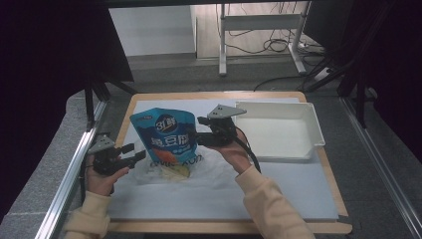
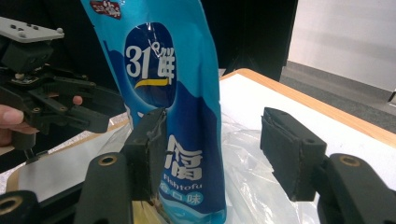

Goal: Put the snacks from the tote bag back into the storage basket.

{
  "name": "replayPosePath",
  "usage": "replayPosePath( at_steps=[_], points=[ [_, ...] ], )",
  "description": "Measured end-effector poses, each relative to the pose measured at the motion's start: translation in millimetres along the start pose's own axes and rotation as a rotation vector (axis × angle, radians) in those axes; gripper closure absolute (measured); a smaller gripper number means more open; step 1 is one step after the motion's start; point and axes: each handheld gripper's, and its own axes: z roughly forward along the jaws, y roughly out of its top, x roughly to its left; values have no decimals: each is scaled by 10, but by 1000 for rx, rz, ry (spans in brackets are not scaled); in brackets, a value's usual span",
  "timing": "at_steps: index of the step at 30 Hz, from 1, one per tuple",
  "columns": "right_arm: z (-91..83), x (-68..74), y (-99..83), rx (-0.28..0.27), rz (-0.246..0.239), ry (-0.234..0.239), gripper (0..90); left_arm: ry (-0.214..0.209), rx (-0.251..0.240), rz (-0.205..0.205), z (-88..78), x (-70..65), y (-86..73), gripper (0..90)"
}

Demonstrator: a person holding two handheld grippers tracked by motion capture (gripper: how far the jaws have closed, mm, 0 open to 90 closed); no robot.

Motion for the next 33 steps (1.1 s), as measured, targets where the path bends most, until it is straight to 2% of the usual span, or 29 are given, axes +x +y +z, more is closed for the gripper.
replayPosePath(
  at_steps=[6, 18, 27, 33],
  points=[
    [67, -9, 34, -4, 15, 13, 432, 4, 3, 2, -11, -8, -15, 374],
    [211, 24, 91, 5, 0, 35, 527, 6, 9, 1, -2, -4, -25, 374],
    [376, 24, 94, 26, -10, 77, 673, 11, 12, -1, 3, 8, -34, 373],
    [405, 6, 86, 22, -16, 114, 759, 14, 7, -5, -10, 18, -30, 374]
  ],
)
